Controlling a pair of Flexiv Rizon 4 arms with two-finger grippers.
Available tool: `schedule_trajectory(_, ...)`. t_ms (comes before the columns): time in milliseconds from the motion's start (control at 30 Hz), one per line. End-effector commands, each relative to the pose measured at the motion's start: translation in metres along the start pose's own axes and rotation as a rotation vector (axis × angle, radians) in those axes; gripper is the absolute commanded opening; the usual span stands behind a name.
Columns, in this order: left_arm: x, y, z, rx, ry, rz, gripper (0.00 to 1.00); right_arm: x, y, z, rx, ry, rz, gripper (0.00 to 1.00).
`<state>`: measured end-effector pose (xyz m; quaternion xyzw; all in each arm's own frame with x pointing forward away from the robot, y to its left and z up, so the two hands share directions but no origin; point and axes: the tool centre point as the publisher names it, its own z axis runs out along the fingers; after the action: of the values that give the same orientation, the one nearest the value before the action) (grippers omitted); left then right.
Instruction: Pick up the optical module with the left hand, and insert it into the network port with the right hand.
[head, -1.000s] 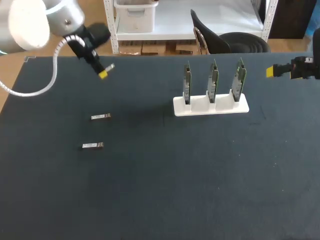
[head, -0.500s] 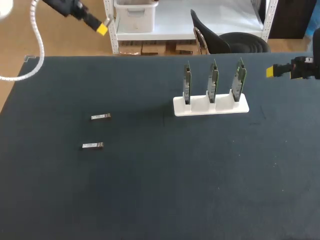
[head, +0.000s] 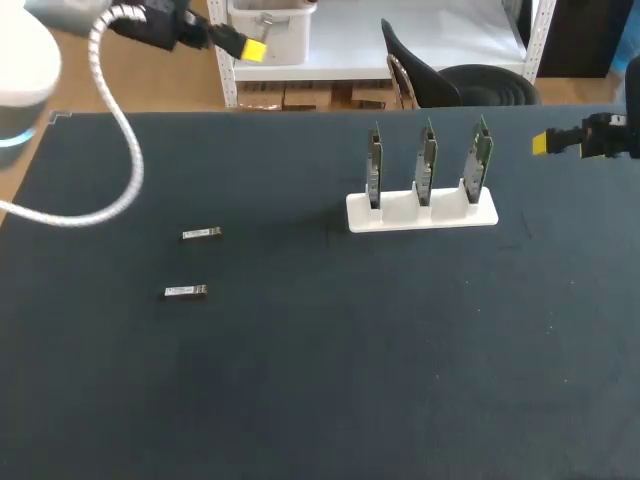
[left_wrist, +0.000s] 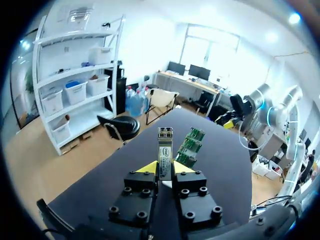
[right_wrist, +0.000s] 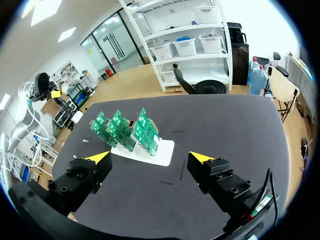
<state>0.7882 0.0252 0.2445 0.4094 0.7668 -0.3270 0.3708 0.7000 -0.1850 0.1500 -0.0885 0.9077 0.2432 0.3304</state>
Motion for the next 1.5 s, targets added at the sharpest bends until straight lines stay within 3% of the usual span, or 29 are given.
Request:
schedule_trajectory(33,-0.006,0.0,0.028,0.216,-0.376,0.094,0.0,0.0,0.0,0.0,0.0,0.0,0.0,1.0)
schedule_trajectory(367,-0.02,-0.038,0.07,0.381,-0.378,0.19,0.0,0.0,0.0,0.0,0.0,0.0,0.0,1.0)
schedule_trajectory(733,-0.014,-0.075,0.099,0.45,-0.384,0.284,0.0,0.0,0.0,0.0,0.0,0.0,0.0,1.0)
schedule_trajectory(1500,0.003,-0.075,0.141,0.355,-0.387,0.245,0.0,0.0,0.0,0.0,0.0,0.0,0.0,1.0)
